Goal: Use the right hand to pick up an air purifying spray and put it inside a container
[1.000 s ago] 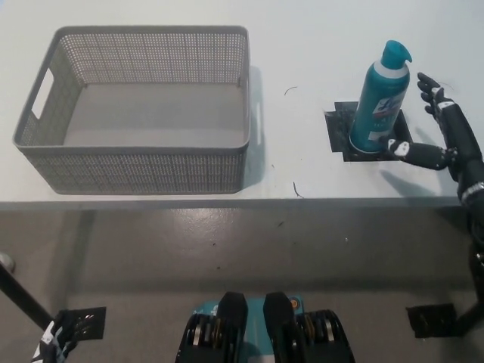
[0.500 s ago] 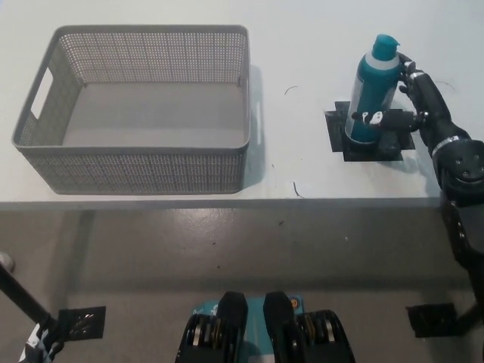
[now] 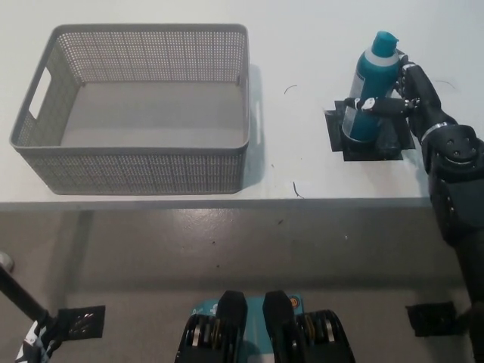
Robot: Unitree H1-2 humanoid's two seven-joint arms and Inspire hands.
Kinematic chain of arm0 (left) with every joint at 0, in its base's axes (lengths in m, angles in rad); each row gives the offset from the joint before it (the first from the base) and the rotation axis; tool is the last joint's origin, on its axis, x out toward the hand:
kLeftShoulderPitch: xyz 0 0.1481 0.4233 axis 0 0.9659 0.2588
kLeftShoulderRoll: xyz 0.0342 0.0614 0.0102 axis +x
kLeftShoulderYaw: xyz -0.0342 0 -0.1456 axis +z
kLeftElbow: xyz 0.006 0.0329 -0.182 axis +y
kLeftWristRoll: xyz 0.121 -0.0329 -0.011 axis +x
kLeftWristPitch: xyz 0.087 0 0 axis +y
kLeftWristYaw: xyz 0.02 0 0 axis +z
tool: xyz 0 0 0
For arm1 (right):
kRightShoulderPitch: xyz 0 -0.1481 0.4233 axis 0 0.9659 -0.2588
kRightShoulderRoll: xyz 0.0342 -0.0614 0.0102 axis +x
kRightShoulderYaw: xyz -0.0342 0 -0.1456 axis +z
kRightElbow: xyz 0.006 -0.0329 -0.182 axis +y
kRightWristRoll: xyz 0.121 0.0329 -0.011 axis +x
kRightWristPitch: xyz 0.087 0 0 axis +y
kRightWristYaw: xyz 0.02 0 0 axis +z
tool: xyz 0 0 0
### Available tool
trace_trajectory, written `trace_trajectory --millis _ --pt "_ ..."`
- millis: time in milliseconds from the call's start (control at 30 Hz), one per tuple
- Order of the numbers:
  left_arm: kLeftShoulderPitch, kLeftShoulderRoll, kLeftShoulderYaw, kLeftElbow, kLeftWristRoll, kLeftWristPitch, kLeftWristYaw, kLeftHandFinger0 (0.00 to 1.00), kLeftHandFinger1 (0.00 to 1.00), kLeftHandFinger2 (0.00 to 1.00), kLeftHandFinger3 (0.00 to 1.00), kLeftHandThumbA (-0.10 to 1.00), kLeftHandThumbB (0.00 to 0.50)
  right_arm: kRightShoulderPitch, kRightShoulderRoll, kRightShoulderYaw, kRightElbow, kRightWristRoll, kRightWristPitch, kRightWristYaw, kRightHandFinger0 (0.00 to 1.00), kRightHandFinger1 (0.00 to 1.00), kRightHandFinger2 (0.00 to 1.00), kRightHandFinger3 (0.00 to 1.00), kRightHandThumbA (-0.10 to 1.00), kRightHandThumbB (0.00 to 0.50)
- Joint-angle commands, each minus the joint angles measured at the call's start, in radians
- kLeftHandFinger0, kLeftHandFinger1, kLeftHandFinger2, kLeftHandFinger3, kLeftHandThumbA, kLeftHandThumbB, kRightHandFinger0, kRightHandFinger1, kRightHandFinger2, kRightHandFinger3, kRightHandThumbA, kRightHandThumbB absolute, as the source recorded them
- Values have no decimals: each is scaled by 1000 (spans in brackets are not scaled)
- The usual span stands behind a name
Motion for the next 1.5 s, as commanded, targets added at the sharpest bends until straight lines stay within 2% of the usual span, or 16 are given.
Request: trace_trajectory --millis 0,100,133,167,233,300,400,533,700,733,800,833,900,1167,1267,1467 --pt "10 19 -2 -31 11 -27 -6 1000 1000 1000 1000 1000 312 -35 37 -43 -21 27 -128 -129 1000 1000 1000 1000 483 465" --pt "6 26 -3 -27 3 -22 -12 1000 1000 1000 1000 1000 305 -27 53 -34 -44 -46 -112 -249 1000 1000 1000 1000 231 462" --pt "6 26 -4 -25 2 -26 -13 1000 1000 1000 1000 1000 296 -26 65 -52 -38 -44 -144 -298 819 869 878 1000 20 434" --pt "2 28 -3 -24 -1 -22 -14 1000 1000 1000 1000 1000 290 -31 74 -69 -23 -38 -173 -344 517 530 574 813 -95 458" --pt "-4 29 -6 -25 4 -15 -15 1000 1000 1000 1000 1000 313 -35 79 -95 -2 -12 -213 -364 472 425 439 576 -100 426" --pt "-7 33 -6 -29 6 -7 -16 1000 1000 1000 1000 1000 302 -29 81 -108 -12 8 -223 -347 468 438 444 510 -100 397" --pt "-3 37 -11 -28 3 -3 -22 1000 1000 1000 1000 1000 285 -10 84 -117 -48 16 -217 -333 401 400 410 449 -100 426" --pt "-3 31 -14 -22 -1 -4 -20 1000 1000 1000 1000 1000 312 2 91 -112 -112 18 -200 -320 414 412 422 459 -100 414" --pt "-5 33 -14 -21 3 0 -21 1000 1000 1000 1000 1000 268 -29 127 -110 -218 49 -157 -299 485 419 436 461 -100 423" --pt "-7 32 -15 -20 2 0 -21 1000 1000 1000 1000 1000 267 -41 136 -106 -253 52 -131 -296 512 435 447 462 -100 396" --pt "-10 35 -13 -17 7 1 -18 1000 1000 1000 1000 1000 269 -74 154 -102 -286 67 -123 -286 441 402 444 450 -100 408" --pt "-9 35 -12 -18 8 2 -18 1000 1000 1000 1000 1000 269 -76 156 -100 -293 69 -121 -284 417 388 426 439 -87 462" --pt "-7 37 -11 -17 4 4 -20 1000 1000 1000 1000 1000 270 -103 168 -86 -320 88 -142 -250 429 406 438 462 -100 387" --pt "-15 30 -22 -17 24 -2 -19 1000 1000 1000 1000 1000 262 -260 262 -24 -390 73 -25 -251 387 371 404 401 -100 408" --pt "-23 27 -24 -9 40 -11 -11 1000 1000 1000 1000 1000 320 -295 289 18 -357 28 -51 -259 358 346 410 411 -100 410" --pt "-34 18 -55 -18 49 3 -20 1000 1000 1000 1000 1000 342 -328 348 54 -303 27 -31 -269 344 340 413 412 -100 411"
